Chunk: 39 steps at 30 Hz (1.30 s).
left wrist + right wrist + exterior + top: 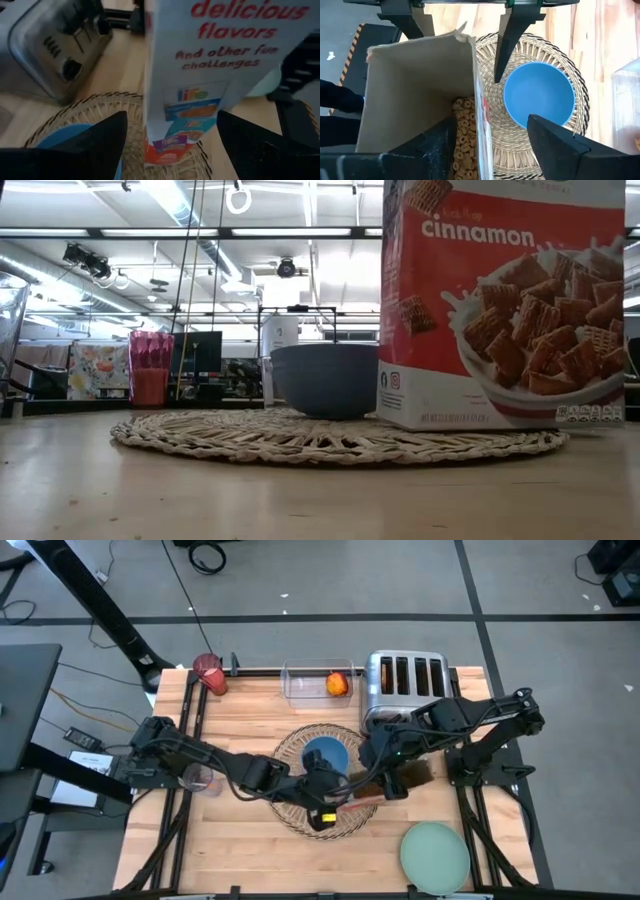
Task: Arrange a breakfast setting
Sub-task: Pour the cereal from the cereal box into the blue bowl
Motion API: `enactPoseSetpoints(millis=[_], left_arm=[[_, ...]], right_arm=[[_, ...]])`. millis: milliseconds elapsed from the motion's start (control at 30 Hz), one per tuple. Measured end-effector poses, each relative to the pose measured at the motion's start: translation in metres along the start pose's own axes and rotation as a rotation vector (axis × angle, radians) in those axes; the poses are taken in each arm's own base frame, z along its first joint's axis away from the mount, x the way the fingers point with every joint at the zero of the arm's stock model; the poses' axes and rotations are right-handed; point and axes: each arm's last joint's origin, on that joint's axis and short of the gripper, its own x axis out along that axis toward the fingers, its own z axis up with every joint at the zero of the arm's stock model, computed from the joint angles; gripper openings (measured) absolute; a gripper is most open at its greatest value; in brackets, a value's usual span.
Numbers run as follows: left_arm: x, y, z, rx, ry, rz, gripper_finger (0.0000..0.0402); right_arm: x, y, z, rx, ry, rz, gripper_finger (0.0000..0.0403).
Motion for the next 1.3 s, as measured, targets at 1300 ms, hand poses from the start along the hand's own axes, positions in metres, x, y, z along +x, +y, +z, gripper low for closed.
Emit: enactPoseSetpoints(millis=[1300], left_arm=[[0.040,0.001,-0.021,-0.050,0.087,0.057,0.0349]], right_arm=[[0.000,0.000,0.000,0.018,-0.002,0.008,0.0248]])
